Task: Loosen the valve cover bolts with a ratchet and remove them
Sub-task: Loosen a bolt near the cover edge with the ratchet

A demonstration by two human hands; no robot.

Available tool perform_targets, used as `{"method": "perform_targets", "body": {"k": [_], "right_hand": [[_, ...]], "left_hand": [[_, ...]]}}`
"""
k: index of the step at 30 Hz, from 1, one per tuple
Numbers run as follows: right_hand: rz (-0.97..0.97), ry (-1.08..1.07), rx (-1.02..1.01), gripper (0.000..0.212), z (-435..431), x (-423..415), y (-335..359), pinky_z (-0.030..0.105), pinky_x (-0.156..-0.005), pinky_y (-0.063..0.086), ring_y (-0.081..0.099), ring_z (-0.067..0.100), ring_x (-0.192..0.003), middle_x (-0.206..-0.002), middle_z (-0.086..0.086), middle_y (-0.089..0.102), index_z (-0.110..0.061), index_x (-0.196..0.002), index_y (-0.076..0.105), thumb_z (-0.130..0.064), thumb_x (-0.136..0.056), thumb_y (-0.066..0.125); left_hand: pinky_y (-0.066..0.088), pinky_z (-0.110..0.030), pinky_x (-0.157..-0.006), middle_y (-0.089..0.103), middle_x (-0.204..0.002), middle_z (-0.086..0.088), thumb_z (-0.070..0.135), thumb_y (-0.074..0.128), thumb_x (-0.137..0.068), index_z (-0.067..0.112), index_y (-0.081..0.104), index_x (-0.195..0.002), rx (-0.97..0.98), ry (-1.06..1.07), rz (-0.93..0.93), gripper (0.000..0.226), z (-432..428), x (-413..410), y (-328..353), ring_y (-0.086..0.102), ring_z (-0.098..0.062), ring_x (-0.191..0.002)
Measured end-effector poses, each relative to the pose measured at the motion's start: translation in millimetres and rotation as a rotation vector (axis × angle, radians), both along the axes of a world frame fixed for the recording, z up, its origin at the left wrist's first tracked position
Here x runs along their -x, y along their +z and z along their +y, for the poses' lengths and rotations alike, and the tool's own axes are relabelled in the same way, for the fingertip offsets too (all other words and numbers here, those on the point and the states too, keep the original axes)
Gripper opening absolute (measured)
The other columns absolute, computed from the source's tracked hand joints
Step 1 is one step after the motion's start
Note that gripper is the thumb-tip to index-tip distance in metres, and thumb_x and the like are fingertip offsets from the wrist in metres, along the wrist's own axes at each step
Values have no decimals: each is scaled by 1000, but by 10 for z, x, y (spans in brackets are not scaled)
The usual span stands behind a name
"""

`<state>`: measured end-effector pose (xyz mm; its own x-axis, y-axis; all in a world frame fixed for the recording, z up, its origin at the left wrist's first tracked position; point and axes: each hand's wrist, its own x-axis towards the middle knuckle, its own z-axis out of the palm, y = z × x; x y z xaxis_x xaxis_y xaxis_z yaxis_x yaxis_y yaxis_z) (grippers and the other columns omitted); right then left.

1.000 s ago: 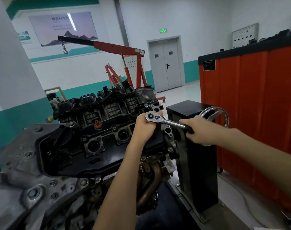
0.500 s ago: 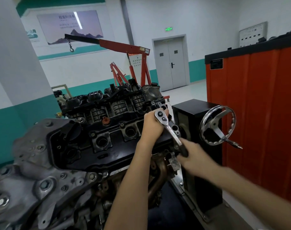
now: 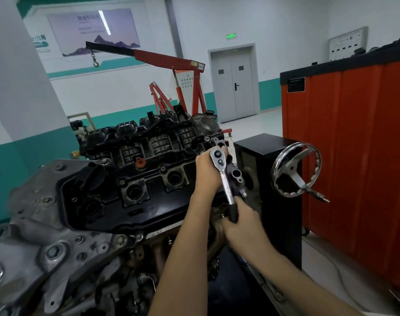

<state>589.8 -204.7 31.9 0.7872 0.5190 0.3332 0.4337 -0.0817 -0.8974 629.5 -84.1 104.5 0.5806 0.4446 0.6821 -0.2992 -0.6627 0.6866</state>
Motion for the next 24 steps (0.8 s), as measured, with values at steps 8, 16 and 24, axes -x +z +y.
{"method": "perform_targets", "body": {"k": [8, 16, 24], "right_hand": [[-268, 144, 303, 22, -493, -632, 314, 17, -43, 39, 47, 2, -43, -60, -3, 53, -22, -82, 57, 0, -84, 58], [-453, 39, 454, 17, -514, -806, 523, 22, -50, 40, 54, 13, -56, -69, 1, 55, -21, -86, 50, -8, -87, 61], [98, -12, -101, 9, 159, 199, 10, 22, -48, 40, 47, 7, -49, -64, 7, 58, -12, -85, 56, -3, -82, 56]], "left_hand": [[31, -14, -51, 41, -41, 13, 13, 62, -94, 30, 36, -46, -16, -54, 120, 57, 95, 31, 27, 36, -1, -45], [29, -22, -53, 40, -41, 11, 10, 58, -96, 25, 34, -48, 52, -23, 52, 56, 111, -5, 15, 33, -3, -46], [19, -29, -57, 24, -58, 0, -3, 53, -92, 20, 25, -57, -96, 83, 88, 50, 14, -41, 26, 21, -15, -64]]}}
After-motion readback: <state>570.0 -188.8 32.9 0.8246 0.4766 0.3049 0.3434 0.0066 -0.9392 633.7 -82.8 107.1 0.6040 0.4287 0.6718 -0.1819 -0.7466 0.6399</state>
